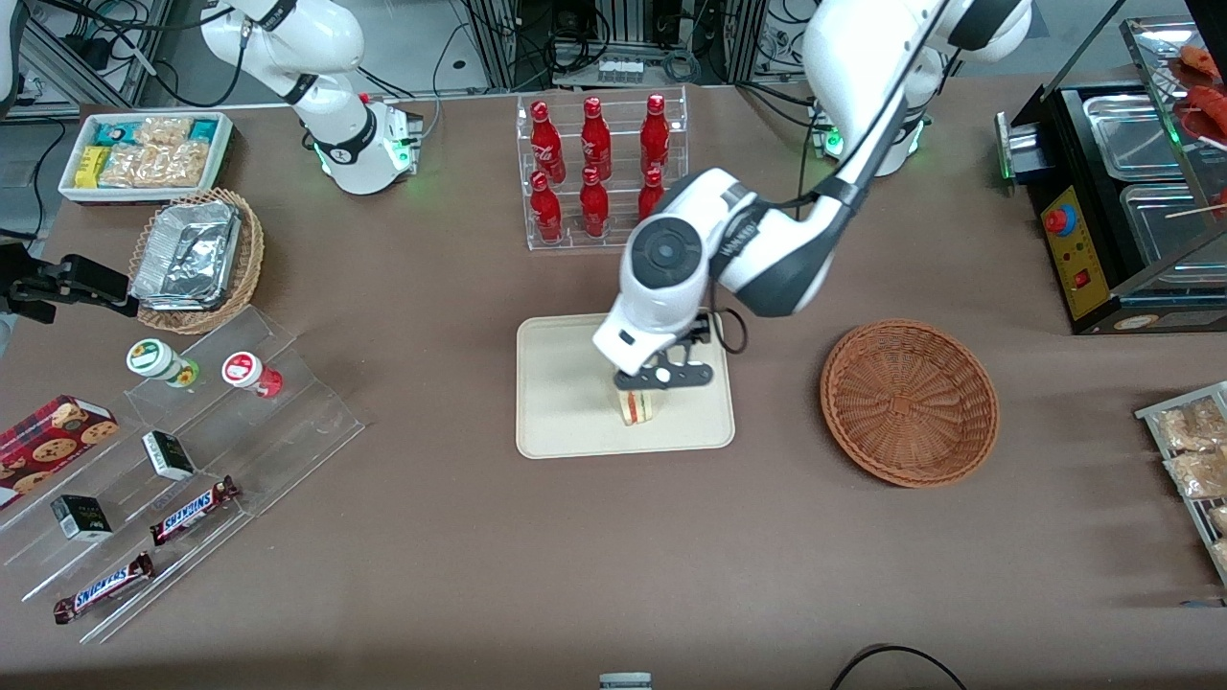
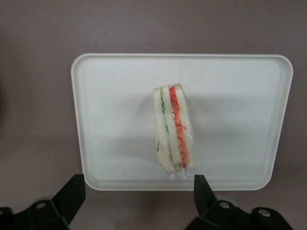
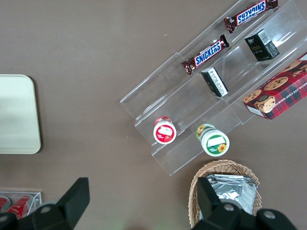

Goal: Place sandwich from basket to tray

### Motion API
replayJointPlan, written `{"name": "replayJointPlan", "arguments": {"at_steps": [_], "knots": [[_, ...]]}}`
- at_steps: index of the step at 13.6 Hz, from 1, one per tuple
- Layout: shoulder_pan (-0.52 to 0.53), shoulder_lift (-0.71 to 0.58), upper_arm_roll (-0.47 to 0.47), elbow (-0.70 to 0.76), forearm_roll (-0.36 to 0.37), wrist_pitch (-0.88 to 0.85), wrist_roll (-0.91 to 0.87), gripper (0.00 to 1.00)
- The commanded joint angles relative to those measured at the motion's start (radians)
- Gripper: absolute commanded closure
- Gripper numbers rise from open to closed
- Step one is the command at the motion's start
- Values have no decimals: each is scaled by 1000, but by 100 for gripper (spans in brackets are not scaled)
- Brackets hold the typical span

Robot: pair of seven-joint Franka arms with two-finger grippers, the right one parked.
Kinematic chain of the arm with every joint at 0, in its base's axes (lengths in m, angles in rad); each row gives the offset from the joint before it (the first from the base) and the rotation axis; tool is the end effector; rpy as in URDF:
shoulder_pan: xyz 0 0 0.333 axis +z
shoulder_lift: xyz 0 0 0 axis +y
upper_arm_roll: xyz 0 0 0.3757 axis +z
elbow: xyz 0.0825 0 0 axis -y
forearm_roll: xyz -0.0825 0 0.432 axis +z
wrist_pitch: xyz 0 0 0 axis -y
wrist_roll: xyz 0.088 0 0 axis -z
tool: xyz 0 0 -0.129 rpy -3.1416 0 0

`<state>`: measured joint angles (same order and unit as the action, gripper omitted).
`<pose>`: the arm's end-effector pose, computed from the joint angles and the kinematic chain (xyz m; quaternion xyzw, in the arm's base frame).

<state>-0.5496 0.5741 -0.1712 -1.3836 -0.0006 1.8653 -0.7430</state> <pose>0.6027 -0.4950 0.3855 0.9977 0.0227 -0.0629 0.0069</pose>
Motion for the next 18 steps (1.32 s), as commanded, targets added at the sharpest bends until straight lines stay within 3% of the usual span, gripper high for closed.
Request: {"name": "replayJointPlan", "arguments": {"at_steps": [1,4,7,12,18], "knots": [[74,-49,-2,-9,-28,-102,147,0],[173,-98,-1,-20,-27,-194,244,0],[291,-135,1,-48,-21,-268,462,0],[444,-247,2,-140,13,-278,625,0],[514,-364,4,-201,14,-311,637,0]]}}
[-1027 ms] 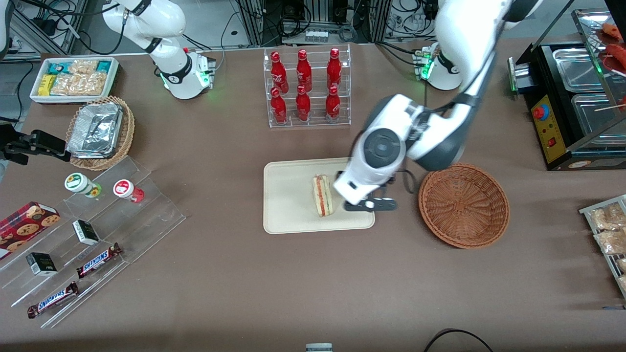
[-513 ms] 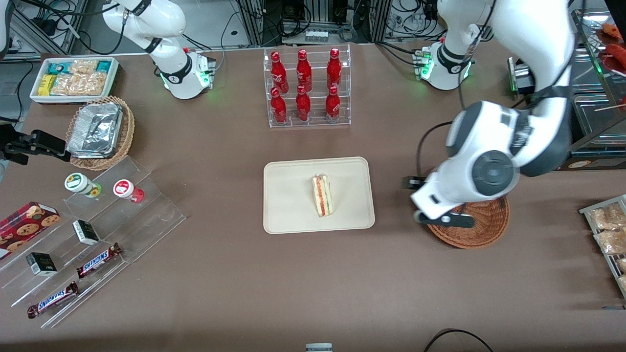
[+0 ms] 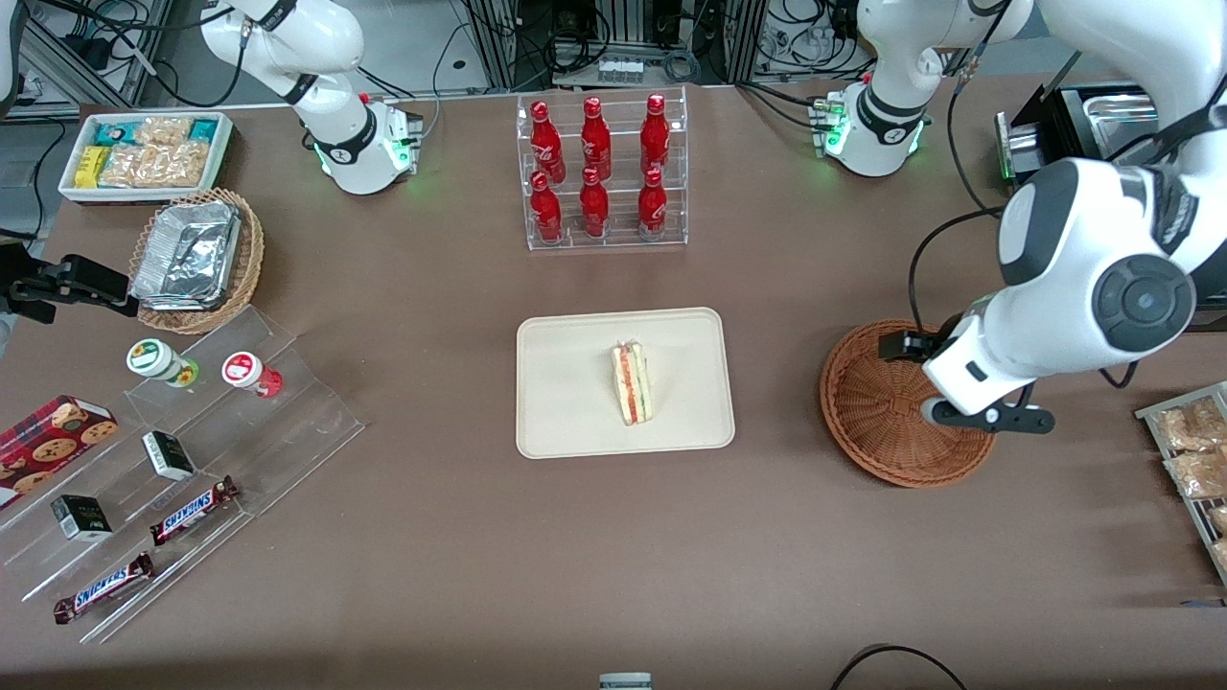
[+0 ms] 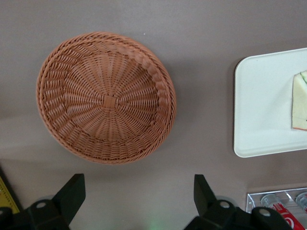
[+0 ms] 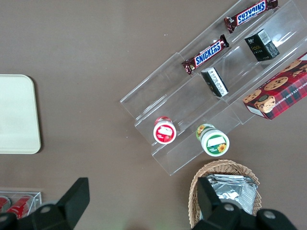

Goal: Place sandwich from basket to tray

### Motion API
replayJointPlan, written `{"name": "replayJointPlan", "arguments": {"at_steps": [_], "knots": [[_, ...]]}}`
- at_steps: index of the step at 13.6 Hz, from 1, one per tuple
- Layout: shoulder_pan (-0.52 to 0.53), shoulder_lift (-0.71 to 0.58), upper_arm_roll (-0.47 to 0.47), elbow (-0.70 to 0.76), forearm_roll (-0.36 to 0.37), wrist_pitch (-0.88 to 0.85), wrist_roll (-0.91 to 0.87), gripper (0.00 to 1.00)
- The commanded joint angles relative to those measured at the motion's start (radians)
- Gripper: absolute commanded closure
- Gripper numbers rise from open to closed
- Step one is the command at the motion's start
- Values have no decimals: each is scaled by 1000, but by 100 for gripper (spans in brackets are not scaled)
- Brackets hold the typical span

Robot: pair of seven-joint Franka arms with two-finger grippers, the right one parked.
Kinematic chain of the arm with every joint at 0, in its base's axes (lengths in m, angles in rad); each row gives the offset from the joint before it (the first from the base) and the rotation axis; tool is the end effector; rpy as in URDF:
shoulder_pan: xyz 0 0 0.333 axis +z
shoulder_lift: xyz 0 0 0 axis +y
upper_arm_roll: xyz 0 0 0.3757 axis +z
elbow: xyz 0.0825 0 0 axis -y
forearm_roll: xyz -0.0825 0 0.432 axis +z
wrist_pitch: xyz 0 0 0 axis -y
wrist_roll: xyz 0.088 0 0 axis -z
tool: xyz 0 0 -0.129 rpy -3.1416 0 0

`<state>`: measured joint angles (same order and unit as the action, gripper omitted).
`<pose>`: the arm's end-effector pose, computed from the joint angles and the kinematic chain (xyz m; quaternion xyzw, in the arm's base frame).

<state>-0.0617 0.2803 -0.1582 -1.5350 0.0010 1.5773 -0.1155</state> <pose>0.6631 -0.1363 0.5027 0.9916 -0.0514 -0.1189 0.0017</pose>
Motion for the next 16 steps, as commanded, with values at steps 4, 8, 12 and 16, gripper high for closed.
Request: {"name": "replayJointPlan", "arguments": {"at_steps": [4,8,12,16], "knots": [[25,-125,31,-50,13,-101,17,0],[31,-213,31,-94,14,-154,37,0],[26,-299,62,-103,13,-235,39,0],[20,-332,74,-102,11,-281,39,0]]}}
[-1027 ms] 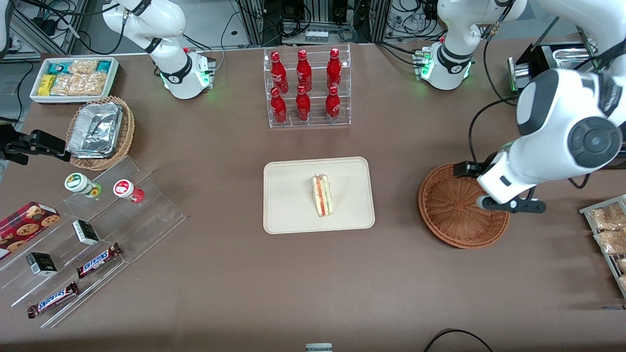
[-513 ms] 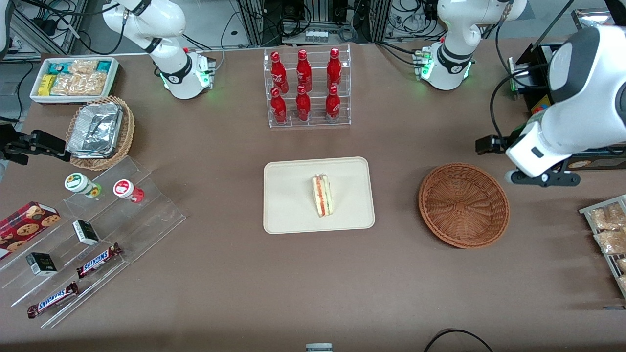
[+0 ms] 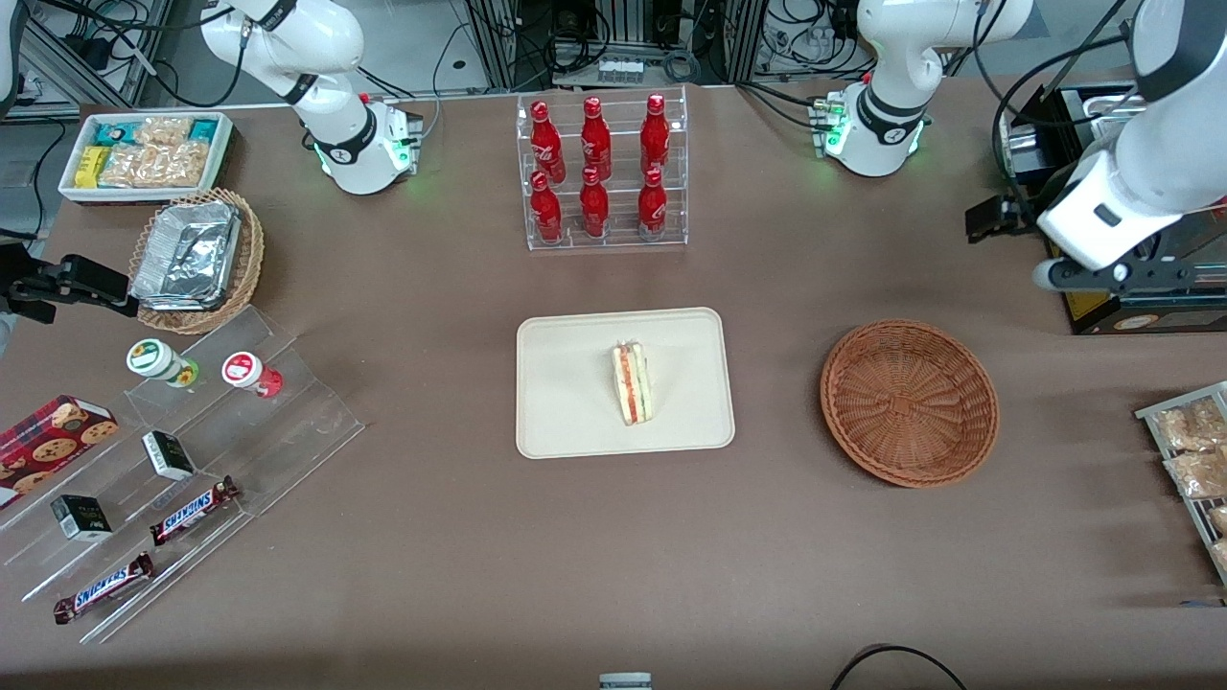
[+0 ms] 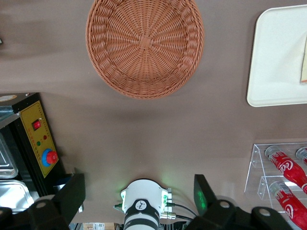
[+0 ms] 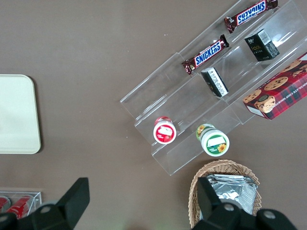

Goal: Place sandwich from basket to tray

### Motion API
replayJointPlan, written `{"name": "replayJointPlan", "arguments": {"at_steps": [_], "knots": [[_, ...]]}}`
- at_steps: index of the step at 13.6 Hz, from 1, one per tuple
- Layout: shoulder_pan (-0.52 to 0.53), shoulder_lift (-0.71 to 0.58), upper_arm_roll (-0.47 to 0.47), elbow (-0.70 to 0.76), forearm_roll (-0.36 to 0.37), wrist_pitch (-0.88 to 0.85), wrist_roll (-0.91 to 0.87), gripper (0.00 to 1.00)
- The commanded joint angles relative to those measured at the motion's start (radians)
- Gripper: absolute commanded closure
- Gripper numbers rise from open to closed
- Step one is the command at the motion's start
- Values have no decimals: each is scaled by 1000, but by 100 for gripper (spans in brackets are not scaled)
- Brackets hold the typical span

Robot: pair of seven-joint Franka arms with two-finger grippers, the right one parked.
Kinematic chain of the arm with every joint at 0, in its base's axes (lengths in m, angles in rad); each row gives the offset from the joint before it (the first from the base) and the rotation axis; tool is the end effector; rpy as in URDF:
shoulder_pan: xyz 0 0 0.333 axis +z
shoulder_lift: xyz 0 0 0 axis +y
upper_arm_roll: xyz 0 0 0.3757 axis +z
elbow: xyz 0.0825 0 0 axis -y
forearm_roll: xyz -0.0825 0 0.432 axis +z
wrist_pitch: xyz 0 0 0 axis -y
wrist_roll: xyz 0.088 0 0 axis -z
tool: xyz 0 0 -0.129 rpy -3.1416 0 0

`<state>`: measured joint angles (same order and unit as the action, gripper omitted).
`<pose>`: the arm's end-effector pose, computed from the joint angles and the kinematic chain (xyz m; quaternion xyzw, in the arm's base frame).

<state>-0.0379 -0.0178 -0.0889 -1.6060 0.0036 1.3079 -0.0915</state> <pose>0.5536 -0.0705 0.6367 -0.9900 0.0171 0.1386 0.0178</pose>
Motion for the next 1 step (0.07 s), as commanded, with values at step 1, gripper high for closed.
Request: {"name": "replayJointPlan", "arguments": {"at_steps": [1], "knots": [[-4,-37,5,-28,6,-18,15,0]]}}
